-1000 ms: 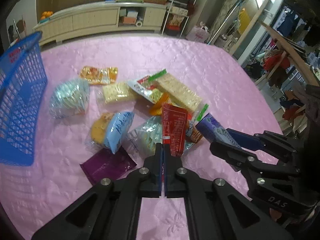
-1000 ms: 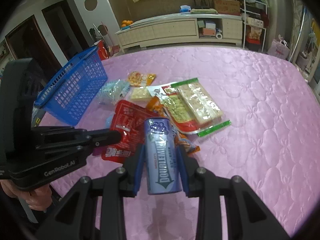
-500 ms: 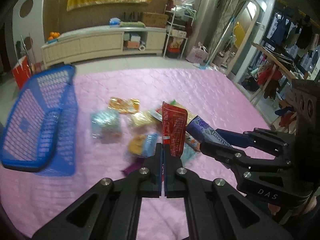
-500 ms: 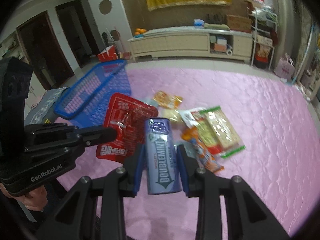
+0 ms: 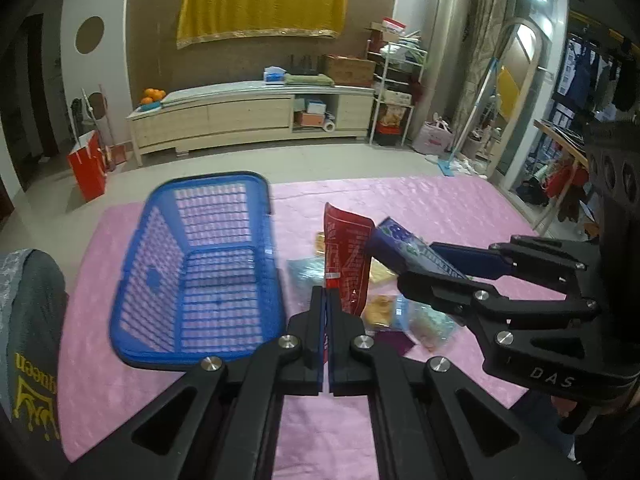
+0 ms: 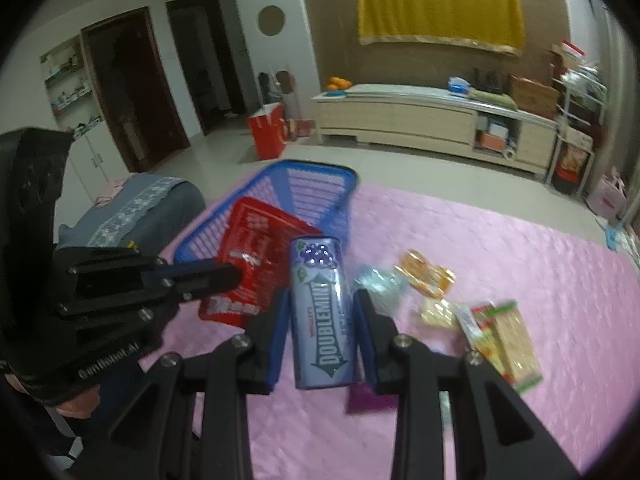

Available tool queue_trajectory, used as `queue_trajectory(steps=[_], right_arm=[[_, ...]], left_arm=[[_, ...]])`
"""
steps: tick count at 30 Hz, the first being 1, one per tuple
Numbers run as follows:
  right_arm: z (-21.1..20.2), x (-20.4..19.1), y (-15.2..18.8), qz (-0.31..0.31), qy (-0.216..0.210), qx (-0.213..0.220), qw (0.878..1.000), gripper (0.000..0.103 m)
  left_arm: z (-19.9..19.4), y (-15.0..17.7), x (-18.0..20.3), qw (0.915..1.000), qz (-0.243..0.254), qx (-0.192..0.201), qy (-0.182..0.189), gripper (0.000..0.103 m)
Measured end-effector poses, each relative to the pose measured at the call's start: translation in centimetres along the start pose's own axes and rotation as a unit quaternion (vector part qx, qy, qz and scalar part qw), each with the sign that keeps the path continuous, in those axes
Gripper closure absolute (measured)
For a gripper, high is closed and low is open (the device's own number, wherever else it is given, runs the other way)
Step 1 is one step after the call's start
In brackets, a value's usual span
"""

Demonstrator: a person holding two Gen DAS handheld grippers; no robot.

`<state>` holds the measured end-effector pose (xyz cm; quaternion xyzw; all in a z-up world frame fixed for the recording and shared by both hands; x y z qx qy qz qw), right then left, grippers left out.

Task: Organize snacks
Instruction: 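Carry the red packet into the basket and open the left gripper while the right carries the tube, then lower the gum tube into the blue basket and open the right gripper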

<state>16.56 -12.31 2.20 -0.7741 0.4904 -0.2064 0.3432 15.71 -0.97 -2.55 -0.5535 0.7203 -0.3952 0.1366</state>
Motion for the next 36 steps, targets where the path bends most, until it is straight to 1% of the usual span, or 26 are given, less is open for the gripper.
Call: queue_trajectory(steps=[4, 8, 12, 15, 19, 22, 26, 28, 29, 30, 32, 36], right_arm=[[1.0, -2.4, -1.8, -0.018, -0.014, 0.005, 1.0, 0.066], [2.7, -4.3, -3.2, -0.023, -0.035, 0.001, 0.999, 0.066], [4.3, -5.6, -3.6, -0.029, -0.04, -0.007, 0.999, 0.066], [5.6, -6.2, -3.4, -0.025, -0.045, -0.019, 0.998, 0.066], [7.3, -6.2, -2.7, -0.024, -0.04, -0.038, 0.998, 0.066], [8.1, -5.6, -2.1, -0.014, -0.034, -0.05, 0.998, 0.066], [8.4, -5.3, -2.1, -0.006, -0.025, -0.057, 0.998, 0.066], [8.3, -5.0, -2.2, -0.003, -0.021, -0.057, 0.998, 0.066], [8.2, -4.9, -2.2, -0.003, -0.02, -0.057, 0.998, 0.066], [8.0, -4.8, -2.2, -0.002, -0.018, -0.055, 0.998, 0.066], [7.6, -4.5, -2.3, 0.0, -0.018, -0.052, 0.998, 0.066], [6.9, -4.4, -2.3, 0.002, -0.018, -0.046, 0.999, 0.066]], left_arm=[[-1.3, -0.4, -2.4, 0.9998, -0.007, 0.004, -0.016, 0.103], [-1.8, -0.8, -4.9, 0.9995, -0.012, 0.001, -0.029, 0.103], [-1.5, -0.8, -7.3, 0.9991, -0.019, -0.007, -0.037, 0.103], [-0.5, -0.4, -9.1, 0.9983, -0.032, -0.017, -0.045, 0.103], [0.7, 0.3, -10.2, 0.9983, -0.037, -0.028, -0.036, 0.103], [2.2, 0.6, -11.0, 0.9976, -0.043, -0.044, -0.03, 0.103], [3.4, 1.3, -11.0, 0.997, -0.042, -0.061, -0.021, 0.102], [4.0, 1.7, -11.0, 0.9959, -0.045, -0.076, -0.018, 0.102], [4.1, 1.7, -11.0, 0.9955, -0.044, -0.08, -0.023, 0.095], [4.1, 1.8, -10.9, 0.9952, -0.04, -0.082, -0.034, 0.079], [3.7, 1.9, -10.8, 0.9953, -0.038, -0.077, -0.045, 0.058], [2.0, 1.7, -11.2, 0.9954, -0.049, -0.059, -0.057, 0.058]])
Point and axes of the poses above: each gripper's, at about its wrist camera, not at the fingertips, and z roughly the way its jaws point, x to its right, y to its underside, the point moved 1 cm from there along z, roughly the way its jaws point, and after that the axes turned 12 degrees about y, right-handed, at the moved point
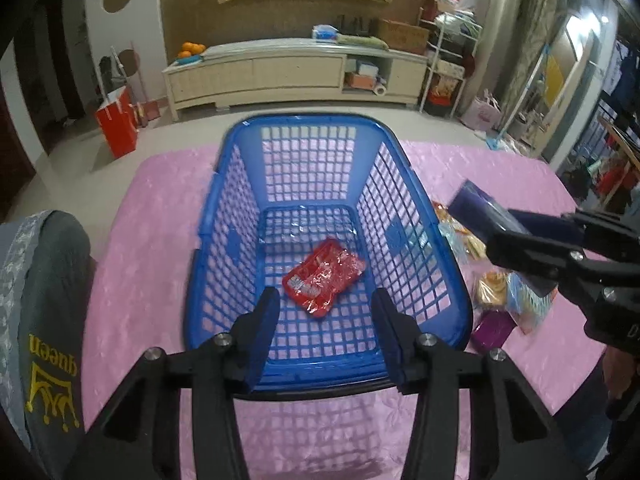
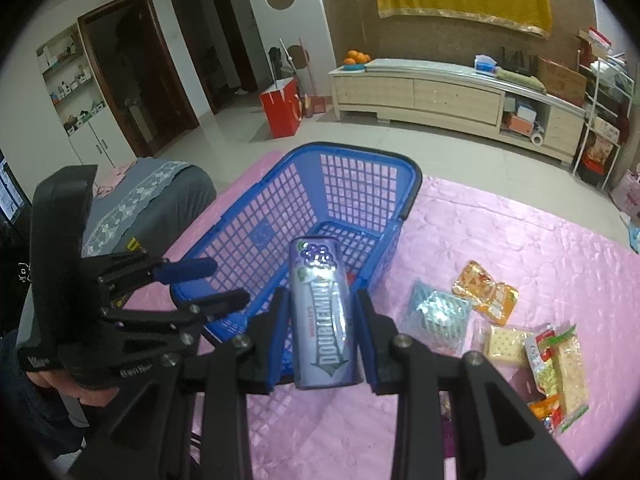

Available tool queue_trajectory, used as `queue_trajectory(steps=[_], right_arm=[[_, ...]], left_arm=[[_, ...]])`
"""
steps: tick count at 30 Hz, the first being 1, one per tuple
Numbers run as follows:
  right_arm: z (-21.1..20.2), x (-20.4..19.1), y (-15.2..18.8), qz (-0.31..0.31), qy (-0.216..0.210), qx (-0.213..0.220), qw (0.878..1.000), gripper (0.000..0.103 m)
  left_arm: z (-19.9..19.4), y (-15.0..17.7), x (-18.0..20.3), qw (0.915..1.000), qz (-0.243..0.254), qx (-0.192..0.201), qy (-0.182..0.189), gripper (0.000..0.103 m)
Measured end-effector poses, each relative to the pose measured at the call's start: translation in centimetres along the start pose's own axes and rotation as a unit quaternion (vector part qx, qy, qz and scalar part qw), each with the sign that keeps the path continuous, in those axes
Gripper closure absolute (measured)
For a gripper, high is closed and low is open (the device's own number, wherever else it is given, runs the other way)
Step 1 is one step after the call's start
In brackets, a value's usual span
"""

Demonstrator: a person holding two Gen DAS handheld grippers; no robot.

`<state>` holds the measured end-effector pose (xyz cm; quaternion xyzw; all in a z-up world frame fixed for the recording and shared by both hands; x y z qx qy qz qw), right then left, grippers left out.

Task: Organize snacks
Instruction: 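Lower the gum tube into the blue basket and open the right gripper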

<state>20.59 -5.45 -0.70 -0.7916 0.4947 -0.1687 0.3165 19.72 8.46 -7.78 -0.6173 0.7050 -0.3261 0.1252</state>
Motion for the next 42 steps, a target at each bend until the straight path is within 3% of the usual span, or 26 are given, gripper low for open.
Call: queue_trajectory(steps=[6, 16, 30, 42], right_arm=[[-0.5, -1.1, -0.8, -0.019, -0.009, 0.007, 1.0, 0.066], [2.5, -4.8, -1.8, -0.056, -0.038, -0.016, 0.998, 0.066], [7.8, -7.3, -1.0, -0.083, -0.042, -0.07, 0.993, 0.066], [9.1, -8.0, -0.6, -0.08, -0.04, -0.091, 0.992, 0.066]], left_arm=[[-3.0, -0.1, -0.1, 0.9989, 0.016, 0.025, -0.036, 0.04], [-4.3, 0.4, -2.2, 0.9971, 0.015, 0.027, -0.069, 0.028], [-3.7, 1.3, -5.3, 0.9965, -0.007, 0.014, -0.082, 0.028], [-3.6, 2.2, -6.4, 0.9963, -0.027, 0.011, -0.081, 0.028]])
Point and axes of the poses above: each gripper's, at about its wrist camera, not at the fingertips, and z roughly the way its jaws point, x to its right, y to its underside, the point moved 1 cm from there along z, roughly the way its jaws point, and after that the axes turned 12 degrees about y, right-handed, at the moved point
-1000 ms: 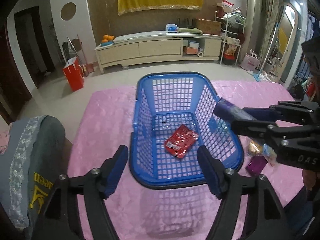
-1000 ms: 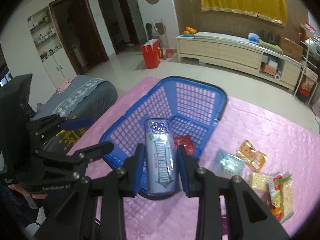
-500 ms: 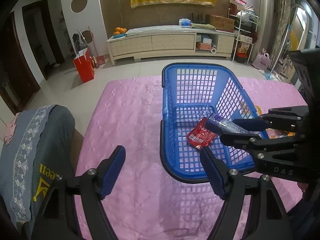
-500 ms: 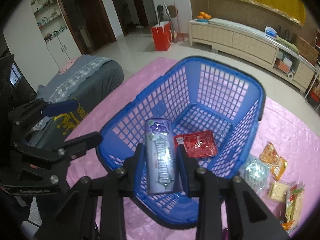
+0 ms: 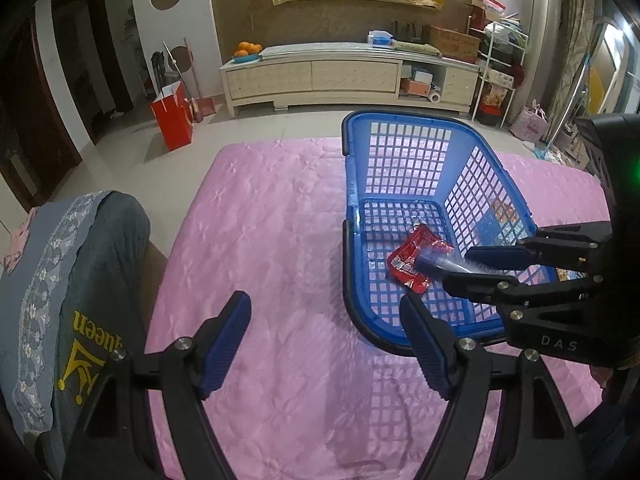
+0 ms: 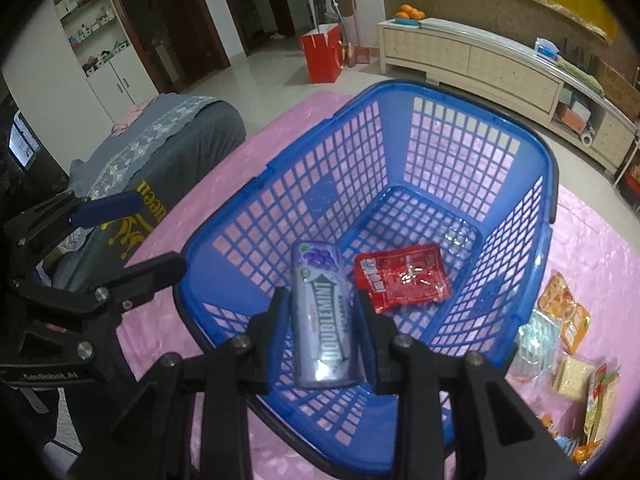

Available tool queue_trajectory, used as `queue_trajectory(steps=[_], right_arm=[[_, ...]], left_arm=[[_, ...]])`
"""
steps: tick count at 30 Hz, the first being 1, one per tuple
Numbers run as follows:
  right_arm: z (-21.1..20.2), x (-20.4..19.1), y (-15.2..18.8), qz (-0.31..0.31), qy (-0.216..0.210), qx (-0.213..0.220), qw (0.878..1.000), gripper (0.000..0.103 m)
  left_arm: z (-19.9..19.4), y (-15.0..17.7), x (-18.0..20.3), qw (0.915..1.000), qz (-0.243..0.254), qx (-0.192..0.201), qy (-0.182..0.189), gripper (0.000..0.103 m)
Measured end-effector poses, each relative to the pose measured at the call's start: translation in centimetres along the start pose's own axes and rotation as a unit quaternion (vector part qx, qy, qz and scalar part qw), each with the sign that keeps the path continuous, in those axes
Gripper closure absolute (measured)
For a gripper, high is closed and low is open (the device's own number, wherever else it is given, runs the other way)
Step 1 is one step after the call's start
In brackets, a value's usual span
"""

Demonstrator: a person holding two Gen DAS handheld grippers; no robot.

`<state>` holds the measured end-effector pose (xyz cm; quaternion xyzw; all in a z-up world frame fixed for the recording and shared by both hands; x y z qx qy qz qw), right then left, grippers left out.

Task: Organize snacks
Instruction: 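Lower the gum tube into the blue basket and open the right gripper, then move both grippers back from the basket to the snack pile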

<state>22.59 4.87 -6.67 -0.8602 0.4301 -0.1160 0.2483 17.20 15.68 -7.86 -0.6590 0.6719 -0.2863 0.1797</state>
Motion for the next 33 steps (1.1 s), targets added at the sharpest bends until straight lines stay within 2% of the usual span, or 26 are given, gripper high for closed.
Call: queue_trajectory(steps=[4, 6, 7, 8, 14, 18, 24, 26, 33], right_arm=[[-0.4, -0.2, -0.3, -0.001, 0.008, 0.003, 1.0, 0.065], [-1.0, -0.1, -0.3, 0.002, 0.007, 0.009, 1.0, 0.052], [-1.4, 0.0, -0.3, 0.005, 0.009, 0.013, 1.0, 0.042], [-1.9, 0.2, -0.2, 0.008, 0.01, 0.021, 1.0, 0.035], [-6.0, 1.8, 0.4, 0.029, 0.02, 0.053, 0.998, 0.029], [-8.9, 3.5, 1.6, 0.045, 0.034, 0.074, 0.996, 0.024], [-13.1, 6.8, 4.3, 0.071, 0.063, 0.094, 0.991, 0.022], [-14.5, 8.2, 5.6, 0.078, 0.074, 0.097, 0.989, 0.018], [-17.4, 12.6, 9.0, 0.114, 0.113, 0.102, 0.982, 0.017]], left_arm=[[-0.5, 0.0, 0.1, 1.0, -0.004, 0.003, -0.005, 0.028], [-0.9, 0.1, 0.2, 0.9999, -0.006, 0.008, -0.003, 0.028], [-1.1, 0.0, 0.3, 0.9999, -0.006, 0.011, -0.001, 0.028], [-1.3, 0.0, 0.4, 0.9999, -0.005, 0.013, 0.0, 0.028], [-2.8, -0.2, 2.1, 0.9997, 0.006, 0.024, 0.005, 0.028], [-4.0, -0.6, 4.2, 0.999, 0.02, 0.037, 0.013, 0.023], [-5.0, -1.2, 8.7, 0.9971, 0.05, 0.047, 0.034, 0.023], [-5.0, -1.4, 10.5, 0.996, 0.064, 0.05, 0.037, 0.023], [-4.1, -1.8, 16.7, 0.99, 0.108, 0.047, 0.078, 0.022]])
Point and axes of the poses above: each gripper's, at about its wrist camera, not at the fingertips, and z roughly the way its jaws point, x to its right, y to its underside, the point moved 1 cm from there along z, roughly the way its jaws point, and after that the axes turned 12 degrees about y, right-handed, at the moved point
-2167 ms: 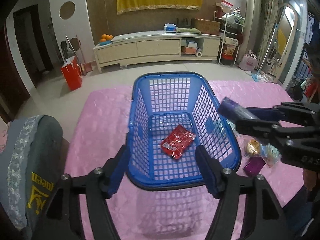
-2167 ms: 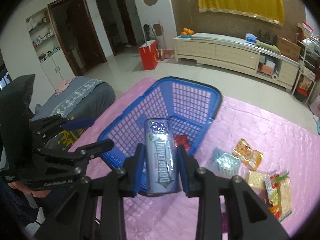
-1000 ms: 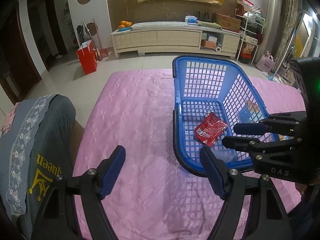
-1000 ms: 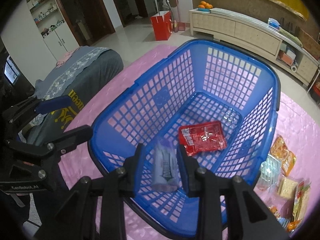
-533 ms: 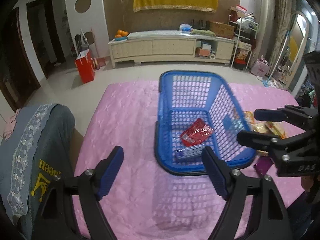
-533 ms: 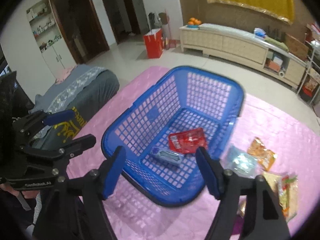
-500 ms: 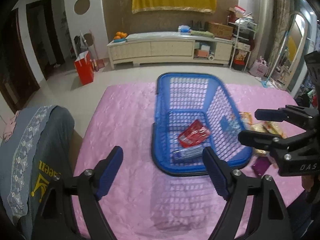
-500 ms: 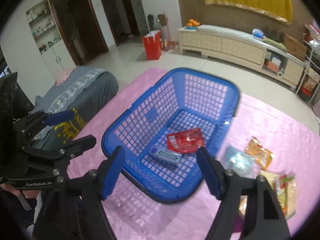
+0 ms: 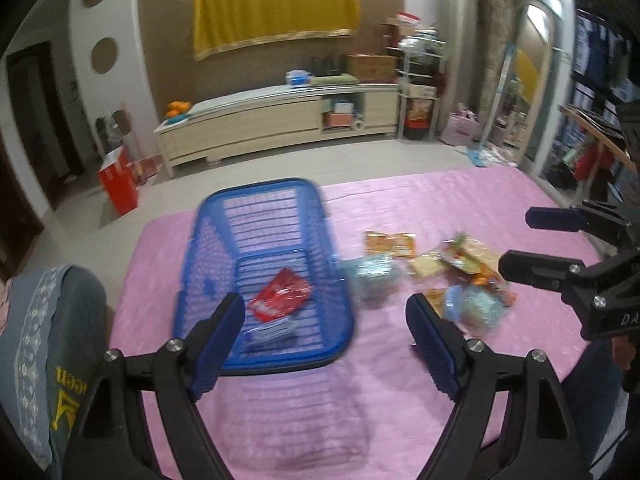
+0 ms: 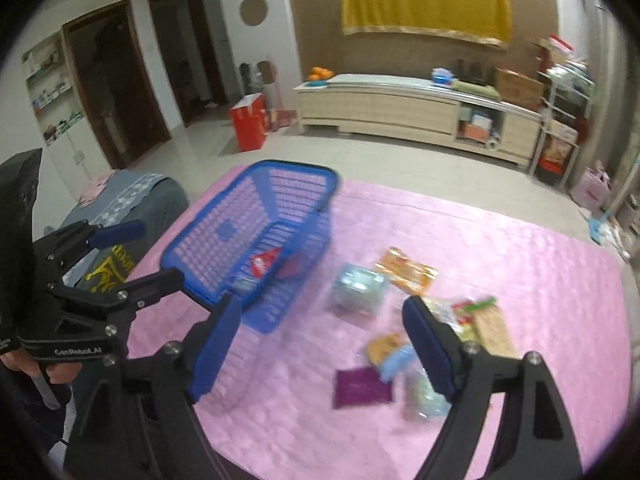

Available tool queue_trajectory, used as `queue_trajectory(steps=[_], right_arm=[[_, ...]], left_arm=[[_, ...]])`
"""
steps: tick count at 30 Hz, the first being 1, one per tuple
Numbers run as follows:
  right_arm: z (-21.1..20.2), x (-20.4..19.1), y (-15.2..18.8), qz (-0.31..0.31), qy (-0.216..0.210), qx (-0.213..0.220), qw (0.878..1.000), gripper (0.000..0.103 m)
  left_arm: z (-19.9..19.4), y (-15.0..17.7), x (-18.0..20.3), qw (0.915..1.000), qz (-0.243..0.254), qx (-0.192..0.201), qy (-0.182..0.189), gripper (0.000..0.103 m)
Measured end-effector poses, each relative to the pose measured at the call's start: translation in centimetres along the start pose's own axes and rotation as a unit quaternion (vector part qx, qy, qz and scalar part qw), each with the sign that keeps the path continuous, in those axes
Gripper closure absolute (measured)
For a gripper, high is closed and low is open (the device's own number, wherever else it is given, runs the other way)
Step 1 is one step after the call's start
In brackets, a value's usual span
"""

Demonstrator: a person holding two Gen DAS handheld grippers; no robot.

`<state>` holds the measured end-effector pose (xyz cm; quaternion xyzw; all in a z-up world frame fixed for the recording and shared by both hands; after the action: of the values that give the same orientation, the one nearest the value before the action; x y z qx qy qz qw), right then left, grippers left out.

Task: Organize snacks
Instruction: 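Move both grippers back from the basket to the snack pile, then close the right gripper on the light-blue striped biscuit bag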

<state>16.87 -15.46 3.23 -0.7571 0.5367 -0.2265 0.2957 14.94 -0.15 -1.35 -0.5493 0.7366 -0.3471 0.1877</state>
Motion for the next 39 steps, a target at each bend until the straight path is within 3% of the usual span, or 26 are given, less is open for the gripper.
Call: queue_trajectory(steps=[9, 19, 31, 39], right_arm=[[-0.9, 5.7, 3.2, 0.038, 0.035, -0.018, 0.999, 0.017], [1.5, 10.2, 6.6, 0.063, 0.049, -0.054, 0.995, 0.017], [5.8, 12.0, 9.2, 0.047, 0.048, -0.088, 0.994, 0.017], [7.8, 10.8, 11.3, 0.04, 0.03, -0.121, 0.991, 0.017]], left_arm=[[3.7, -1.1, 5.9, 0.9985, 0.033, -0.02, 0.039, 0.022], [8.7, -0.3, 8.6, 0.9959, 0.03, -0.063, 0.058, 0.022], [14.7, 0.9, 9.6, 0.9896, 0.044, -0.119, 0.068, 0.022], [17.9, 2.7, 9.0, 0.9835, 0.043, -0.156, 0.08, 0.022]])
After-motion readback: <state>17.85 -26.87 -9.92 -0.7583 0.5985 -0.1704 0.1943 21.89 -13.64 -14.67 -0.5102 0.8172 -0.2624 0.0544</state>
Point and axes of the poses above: each gripper's, at about its wrist camera, not at the fingertips, and z roughly the way its jaws point, x to its right, y to its underside, the point moved 1 cm from there along z, roughly the way its jaws point, and after that the axes turned 12 degrees about y, right-handed, at the moved point
